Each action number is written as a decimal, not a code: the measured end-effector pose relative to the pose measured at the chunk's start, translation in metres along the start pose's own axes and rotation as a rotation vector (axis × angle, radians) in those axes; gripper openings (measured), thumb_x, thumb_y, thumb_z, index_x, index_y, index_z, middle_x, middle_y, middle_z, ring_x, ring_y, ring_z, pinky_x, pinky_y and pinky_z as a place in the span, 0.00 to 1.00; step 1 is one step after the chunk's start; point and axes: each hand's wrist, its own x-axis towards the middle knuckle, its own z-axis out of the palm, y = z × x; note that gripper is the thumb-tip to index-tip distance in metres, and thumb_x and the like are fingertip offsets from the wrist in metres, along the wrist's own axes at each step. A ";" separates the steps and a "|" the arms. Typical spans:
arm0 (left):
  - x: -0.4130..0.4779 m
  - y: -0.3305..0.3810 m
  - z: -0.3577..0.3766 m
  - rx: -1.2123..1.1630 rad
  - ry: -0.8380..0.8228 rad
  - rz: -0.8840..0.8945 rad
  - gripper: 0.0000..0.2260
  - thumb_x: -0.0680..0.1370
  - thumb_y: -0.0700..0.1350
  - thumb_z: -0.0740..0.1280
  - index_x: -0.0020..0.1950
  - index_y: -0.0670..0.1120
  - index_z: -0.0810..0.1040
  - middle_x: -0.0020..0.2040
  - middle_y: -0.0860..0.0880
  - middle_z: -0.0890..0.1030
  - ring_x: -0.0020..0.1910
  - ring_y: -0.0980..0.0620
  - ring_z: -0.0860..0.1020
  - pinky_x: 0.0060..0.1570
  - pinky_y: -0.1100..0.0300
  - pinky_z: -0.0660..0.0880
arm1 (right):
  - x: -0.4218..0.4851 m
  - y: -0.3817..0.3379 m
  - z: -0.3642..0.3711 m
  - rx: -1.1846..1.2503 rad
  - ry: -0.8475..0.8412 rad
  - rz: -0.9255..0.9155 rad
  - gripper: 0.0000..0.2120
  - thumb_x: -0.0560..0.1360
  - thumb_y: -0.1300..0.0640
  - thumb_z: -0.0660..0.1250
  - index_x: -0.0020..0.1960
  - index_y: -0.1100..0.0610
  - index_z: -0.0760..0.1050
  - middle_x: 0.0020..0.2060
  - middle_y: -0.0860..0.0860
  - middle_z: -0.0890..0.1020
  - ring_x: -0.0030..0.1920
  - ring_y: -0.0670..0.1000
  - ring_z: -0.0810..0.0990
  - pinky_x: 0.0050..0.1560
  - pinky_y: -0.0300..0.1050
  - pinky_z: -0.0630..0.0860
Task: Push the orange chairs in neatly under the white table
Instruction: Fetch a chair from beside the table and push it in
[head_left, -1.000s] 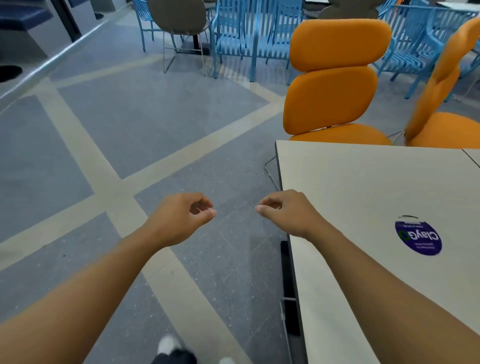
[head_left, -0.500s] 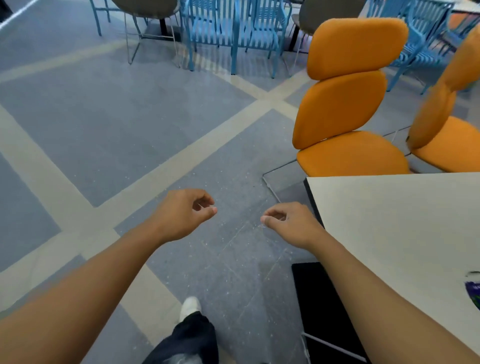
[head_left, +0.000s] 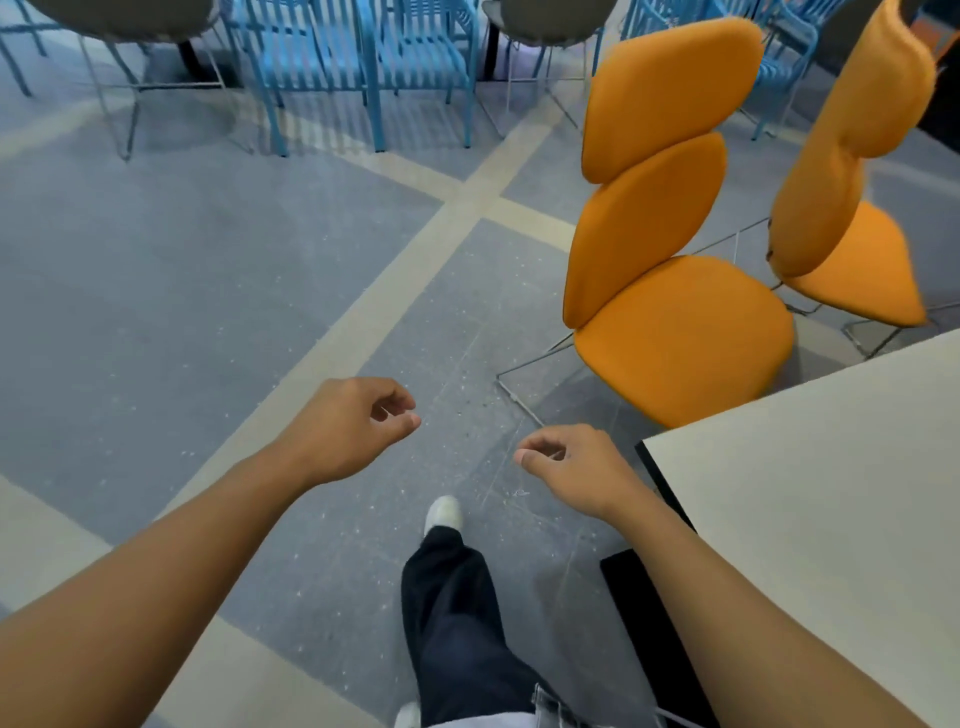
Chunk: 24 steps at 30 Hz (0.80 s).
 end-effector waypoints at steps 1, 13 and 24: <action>0.018 -0.003 -0.004 0.003 -0.008 0.004 0.10 0.76 0.56 0.68 0.54 0.53 0.81 0.49 0.56 0.83 0.49 0.59 0.79 0.50 0.61 0.76 | 0.016 -0.002 -0.002 0.006 0.006 0.018 0.10 0.79 0.47 0.68 0.54 0.50 0.83 0.50 0.45 0.84 0.51 0.42 0.80 0.52 0.42 0.74; 0.247 -0.019 -0.064 0.102 -0.127 0.043 0.15 0.76 0.56 0.68 0.61 0.53 0.78 0.57 0.55 0.81 0.54 0.57 0.77 0.51 0.64 0.68 | 0.216 -0.028 -0.055 0.153 0.111 0.224 0.15 0.80 0.51 0.68 0.64 0.55 0.79 0.61 0.51 0.81 0.61 0.51 0.78 0.61 0.48 0.75; 0.425 -0.011 -0.093 0.110 -0.280 0.225 0.19 0.76 0.56 0.68 0.65 0.52 0.76 0.61 0.55 0.79 0.58 0.57 0.76 0.56 0.66 0.67 | 0.298 -0.038 -0.139 0.255 0.426 0.405 0.18 0.81 0.48 0.66 0.69 0.49 0.75 0.68 0.45 0.76 0.65 0.50 0.75 0.65 0.52 0.74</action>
